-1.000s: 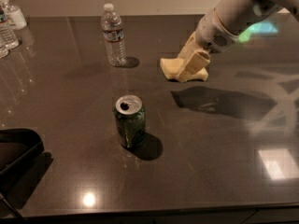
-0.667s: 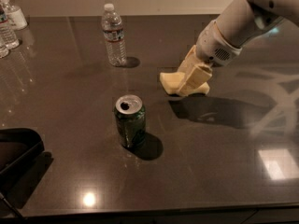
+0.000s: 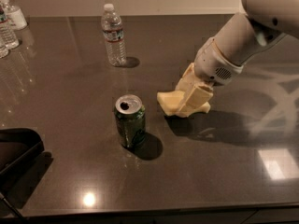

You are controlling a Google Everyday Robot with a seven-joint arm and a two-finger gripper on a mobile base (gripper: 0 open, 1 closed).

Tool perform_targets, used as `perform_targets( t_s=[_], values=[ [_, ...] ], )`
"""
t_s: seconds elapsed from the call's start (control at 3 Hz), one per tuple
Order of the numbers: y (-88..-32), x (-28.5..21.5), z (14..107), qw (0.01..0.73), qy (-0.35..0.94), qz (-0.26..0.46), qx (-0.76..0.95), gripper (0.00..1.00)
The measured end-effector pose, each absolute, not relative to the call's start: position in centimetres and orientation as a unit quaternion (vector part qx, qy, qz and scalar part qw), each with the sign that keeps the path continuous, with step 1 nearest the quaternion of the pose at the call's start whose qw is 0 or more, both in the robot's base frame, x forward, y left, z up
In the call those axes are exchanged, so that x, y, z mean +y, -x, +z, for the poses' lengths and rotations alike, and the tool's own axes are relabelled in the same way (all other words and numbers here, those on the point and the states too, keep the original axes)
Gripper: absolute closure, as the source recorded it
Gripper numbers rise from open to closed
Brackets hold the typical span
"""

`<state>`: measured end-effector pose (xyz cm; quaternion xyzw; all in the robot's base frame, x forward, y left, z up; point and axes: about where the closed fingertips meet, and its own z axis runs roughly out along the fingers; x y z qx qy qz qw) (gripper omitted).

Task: Move sponge near green can

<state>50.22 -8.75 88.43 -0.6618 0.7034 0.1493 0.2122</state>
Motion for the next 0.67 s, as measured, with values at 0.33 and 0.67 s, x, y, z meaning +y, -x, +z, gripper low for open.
perform_targets(
  t_s=[0.33,0.67],
  values=[
    [-48.26,-8.27,87.6,0.206,0.67,0.151,0.697,0.82],
    [-47.4,-8.57,87.24,0.203,0.684,0.15,0.684,0.59]
  ],
)
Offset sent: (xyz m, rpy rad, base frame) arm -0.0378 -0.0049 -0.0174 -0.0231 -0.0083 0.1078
